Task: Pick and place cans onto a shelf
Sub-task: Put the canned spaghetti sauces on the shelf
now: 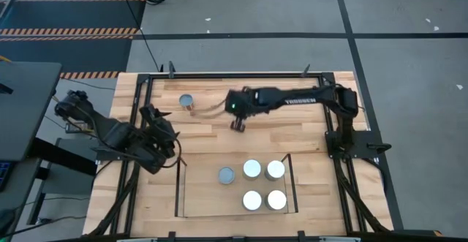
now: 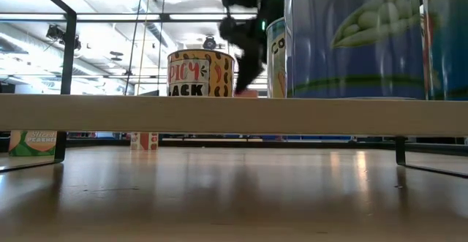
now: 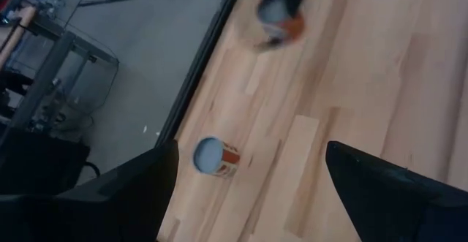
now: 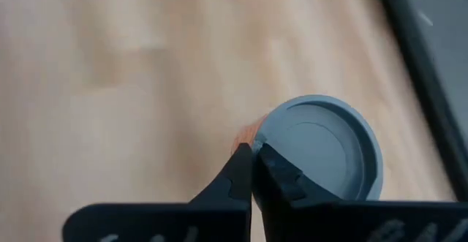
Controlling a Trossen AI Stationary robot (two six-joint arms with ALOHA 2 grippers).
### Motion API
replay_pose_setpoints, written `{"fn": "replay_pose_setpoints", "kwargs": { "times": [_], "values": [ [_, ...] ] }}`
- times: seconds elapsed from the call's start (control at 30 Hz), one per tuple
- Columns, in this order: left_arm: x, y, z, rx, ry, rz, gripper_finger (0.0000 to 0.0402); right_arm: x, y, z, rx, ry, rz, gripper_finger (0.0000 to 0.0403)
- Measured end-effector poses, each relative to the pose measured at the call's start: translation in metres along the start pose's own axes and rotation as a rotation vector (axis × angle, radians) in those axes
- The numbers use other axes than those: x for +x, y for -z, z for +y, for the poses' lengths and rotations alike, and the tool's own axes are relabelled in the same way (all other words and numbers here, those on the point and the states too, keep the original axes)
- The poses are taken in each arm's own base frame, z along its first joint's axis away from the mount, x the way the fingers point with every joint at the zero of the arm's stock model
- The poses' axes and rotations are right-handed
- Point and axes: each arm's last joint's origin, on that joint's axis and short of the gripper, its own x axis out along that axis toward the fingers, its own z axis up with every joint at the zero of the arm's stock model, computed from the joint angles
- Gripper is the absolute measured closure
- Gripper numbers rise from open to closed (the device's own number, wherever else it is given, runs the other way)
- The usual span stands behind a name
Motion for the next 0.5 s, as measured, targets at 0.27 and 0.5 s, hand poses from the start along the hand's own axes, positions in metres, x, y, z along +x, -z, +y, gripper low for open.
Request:
{"fn": "replay_pose_setpoints", "kwargs": {
  "times": [0.27,0.5],
  "values": [
    [-0.007,0.005,0.016,-0.005,-0.009,-0.023,0.005,-0.051,-0.011,0.079,-0.293,-0.198,-0.1,0.0394],
    [-0.009,0.007,0.023,-0.015,-0.01,-0.035,0.005,-0.103,-0.017,0.129,-0.448,-0.318,-0.245,0.0394]
  ]
}}
